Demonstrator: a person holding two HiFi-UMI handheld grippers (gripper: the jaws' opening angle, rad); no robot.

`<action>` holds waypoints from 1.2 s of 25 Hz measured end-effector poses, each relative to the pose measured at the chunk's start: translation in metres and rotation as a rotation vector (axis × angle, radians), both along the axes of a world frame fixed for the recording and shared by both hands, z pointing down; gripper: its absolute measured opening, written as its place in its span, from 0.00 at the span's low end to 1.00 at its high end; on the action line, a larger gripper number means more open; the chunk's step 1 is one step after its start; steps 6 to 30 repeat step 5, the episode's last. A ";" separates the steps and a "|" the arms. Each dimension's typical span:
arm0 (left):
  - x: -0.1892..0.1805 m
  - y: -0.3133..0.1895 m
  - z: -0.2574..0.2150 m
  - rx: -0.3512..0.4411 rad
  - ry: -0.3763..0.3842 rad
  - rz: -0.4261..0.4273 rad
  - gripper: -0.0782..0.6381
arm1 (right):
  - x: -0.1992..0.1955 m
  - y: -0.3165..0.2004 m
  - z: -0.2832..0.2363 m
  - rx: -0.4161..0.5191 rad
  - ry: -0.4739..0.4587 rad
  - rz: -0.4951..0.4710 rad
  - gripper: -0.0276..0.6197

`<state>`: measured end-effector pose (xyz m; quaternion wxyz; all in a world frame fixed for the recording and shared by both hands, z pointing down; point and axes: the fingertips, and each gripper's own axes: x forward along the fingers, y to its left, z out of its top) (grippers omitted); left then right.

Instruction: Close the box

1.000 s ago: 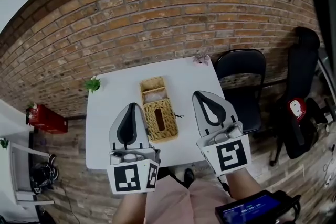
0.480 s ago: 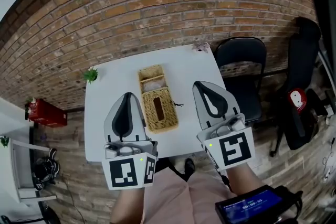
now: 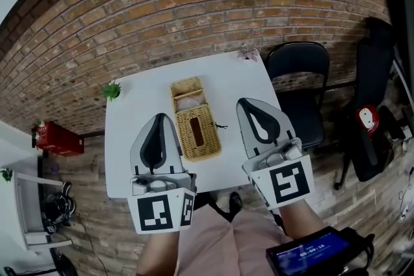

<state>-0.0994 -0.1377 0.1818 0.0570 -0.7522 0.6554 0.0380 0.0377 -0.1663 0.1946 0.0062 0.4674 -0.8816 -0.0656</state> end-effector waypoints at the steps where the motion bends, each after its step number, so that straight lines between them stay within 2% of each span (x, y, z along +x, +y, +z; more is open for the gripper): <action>1: 0.001 0.000 0.000 -0.001 -0.002 0.001 0.13 | 0.000 0.000 -0.001 -0.001 -0.006 0.001 0.04; 30: 0.002 -0.001 0.002 -0.008 -0.008 0.005 0.13 | -0.001 -0.001 0.001 -0.004 0.003 -0.001 0.04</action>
